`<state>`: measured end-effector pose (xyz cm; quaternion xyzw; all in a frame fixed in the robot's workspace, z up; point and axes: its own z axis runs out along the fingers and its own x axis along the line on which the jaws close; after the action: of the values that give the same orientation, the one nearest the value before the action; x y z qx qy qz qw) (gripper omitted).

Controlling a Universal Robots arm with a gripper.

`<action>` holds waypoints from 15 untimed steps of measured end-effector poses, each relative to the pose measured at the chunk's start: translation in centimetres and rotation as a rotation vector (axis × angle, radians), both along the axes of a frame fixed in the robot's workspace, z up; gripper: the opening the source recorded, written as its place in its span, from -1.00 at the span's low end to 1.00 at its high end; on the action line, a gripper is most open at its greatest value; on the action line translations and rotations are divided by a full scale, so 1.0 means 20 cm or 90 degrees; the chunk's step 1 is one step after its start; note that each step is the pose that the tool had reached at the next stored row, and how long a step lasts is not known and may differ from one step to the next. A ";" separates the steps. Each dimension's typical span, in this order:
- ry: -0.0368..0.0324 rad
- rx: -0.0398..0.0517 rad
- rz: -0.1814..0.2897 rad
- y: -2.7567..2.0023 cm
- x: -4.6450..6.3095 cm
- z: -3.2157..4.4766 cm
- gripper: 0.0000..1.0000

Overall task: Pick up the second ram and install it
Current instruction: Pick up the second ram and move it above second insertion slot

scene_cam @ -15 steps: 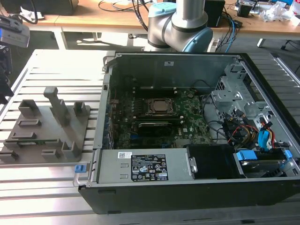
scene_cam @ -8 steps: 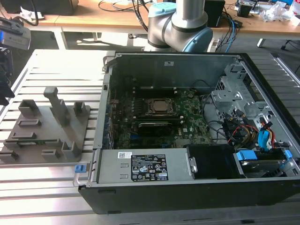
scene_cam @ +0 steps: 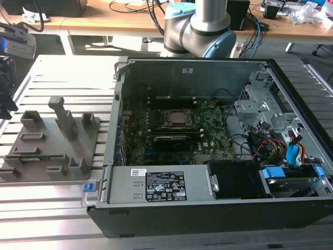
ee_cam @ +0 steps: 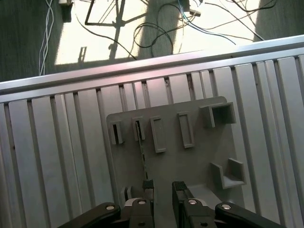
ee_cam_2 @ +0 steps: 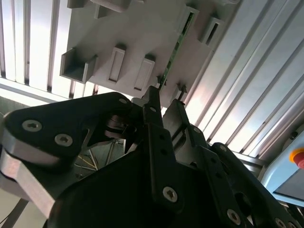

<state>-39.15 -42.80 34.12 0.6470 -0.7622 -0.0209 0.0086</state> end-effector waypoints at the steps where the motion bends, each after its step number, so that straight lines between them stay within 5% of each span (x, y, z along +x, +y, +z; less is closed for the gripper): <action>1: 0.0000 0.0000 0.000 0.000 0.00 -0.005 -0.40; 15: -0.0001 0.0000 0.005 -0.008 0.00 -0.080 -0.40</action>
<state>-39.15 -42.97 32.53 0.6499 -0.7597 -0.0209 0.0086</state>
